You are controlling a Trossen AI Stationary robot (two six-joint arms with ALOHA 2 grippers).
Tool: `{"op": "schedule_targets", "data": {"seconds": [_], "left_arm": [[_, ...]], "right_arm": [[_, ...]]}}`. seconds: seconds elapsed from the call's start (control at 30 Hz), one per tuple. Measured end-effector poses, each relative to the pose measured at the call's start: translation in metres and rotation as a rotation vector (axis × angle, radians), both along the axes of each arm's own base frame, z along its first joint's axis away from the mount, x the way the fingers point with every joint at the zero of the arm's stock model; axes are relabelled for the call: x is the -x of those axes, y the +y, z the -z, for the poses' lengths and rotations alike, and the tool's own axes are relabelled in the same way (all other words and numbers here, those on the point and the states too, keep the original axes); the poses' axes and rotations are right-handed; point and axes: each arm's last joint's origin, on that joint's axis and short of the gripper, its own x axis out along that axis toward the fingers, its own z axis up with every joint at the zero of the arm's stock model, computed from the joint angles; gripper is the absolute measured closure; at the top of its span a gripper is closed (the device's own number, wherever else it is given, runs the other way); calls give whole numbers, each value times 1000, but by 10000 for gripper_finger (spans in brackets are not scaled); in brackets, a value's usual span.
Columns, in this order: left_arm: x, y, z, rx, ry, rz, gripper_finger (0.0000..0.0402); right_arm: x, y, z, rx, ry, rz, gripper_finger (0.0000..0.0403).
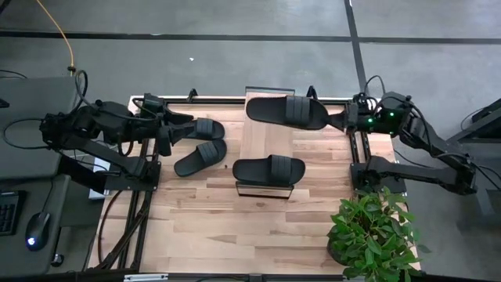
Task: Pick and place slides into the shelf
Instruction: Put the black slide on the shelf
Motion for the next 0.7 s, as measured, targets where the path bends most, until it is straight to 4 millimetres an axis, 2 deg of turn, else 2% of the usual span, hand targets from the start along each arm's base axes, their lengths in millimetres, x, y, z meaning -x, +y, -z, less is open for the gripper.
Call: {"op": "schedule_targets", "data": {"seconds": [0.17, 0.37, 0.53, 0.7], "left_arm": [[-5, -1, 1, -1, 10, 0, 172], [-5, -1, 1, 4, 7, -1, 172], [-5, -1, 1, 5, 7, -2, 172], [-5, -1, 1, 7, 6, -3, 172]], "right_arm": [[1, 5, -1, 4, -7, 6, 391], [14, 14, 3, 20, 26, 46, 391], [19, 19, 41, -48, -85, 67, 392], [12, 17, 78, -107, -190, 92, 398]]}}
